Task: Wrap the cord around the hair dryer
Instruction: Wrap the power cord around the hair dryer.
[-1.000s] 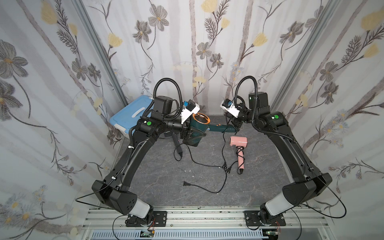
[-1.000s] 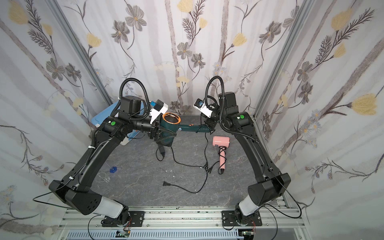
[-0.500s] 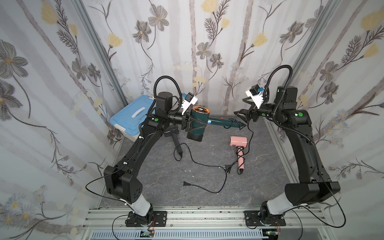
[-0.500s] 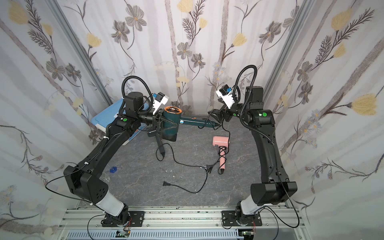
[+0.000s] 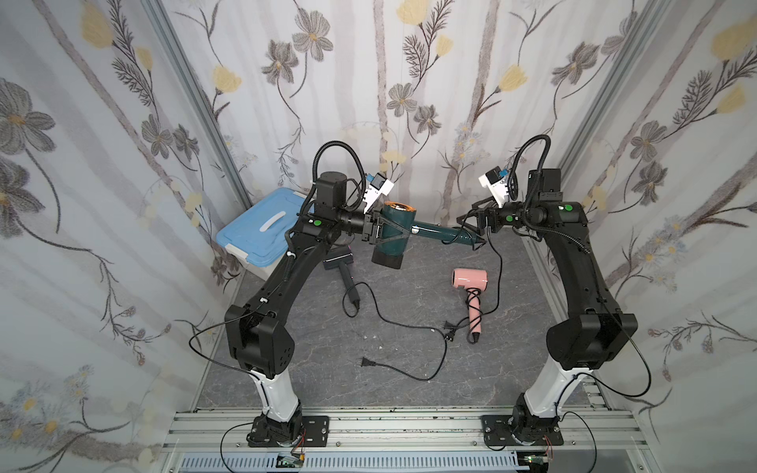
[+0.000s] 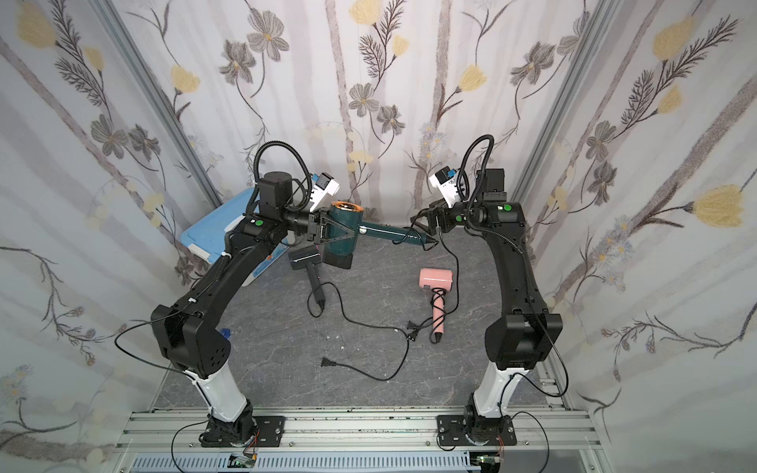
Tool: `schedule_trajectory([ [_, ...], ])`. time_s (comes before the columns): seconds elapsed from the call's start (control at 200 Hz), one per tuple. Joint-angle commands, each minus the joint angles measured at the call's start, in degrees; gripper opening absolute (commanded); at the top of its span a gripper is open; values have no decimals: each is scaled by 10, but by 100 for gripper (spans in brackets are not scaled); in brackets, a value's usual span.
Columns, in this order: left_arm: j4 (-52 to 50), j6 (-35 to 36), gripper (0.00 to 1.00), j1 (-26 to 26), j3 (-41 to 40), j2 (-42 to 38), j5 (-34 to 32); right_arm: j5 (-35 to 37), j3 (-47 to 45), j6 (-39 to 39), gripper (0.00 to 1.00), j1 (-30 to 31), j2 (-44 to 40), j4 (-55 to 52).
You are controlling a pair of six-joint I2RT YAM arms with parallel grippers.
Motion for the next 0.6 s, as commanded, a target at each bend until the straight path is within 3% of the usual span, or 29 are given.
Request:
schedule_trajectory([
  [0.0, -75, 69, 0, -9, 17, -1, 34, 22, -10, 17, 100, 1, 8, 17],
  [0.075, -158, 132, 0, 0, 33, -1, 36, 62, -25, -6, 100, 1, 8, 7],
  [0.31, -112, 100, 0, 1, 12, -31, 51, 77, -114, -38, 100, 28, 0, 35],
  [0.595, -108, 86, 0, 2, 54, -23, 34, 46, -243, 11, 100, 75, -16, 141],
])
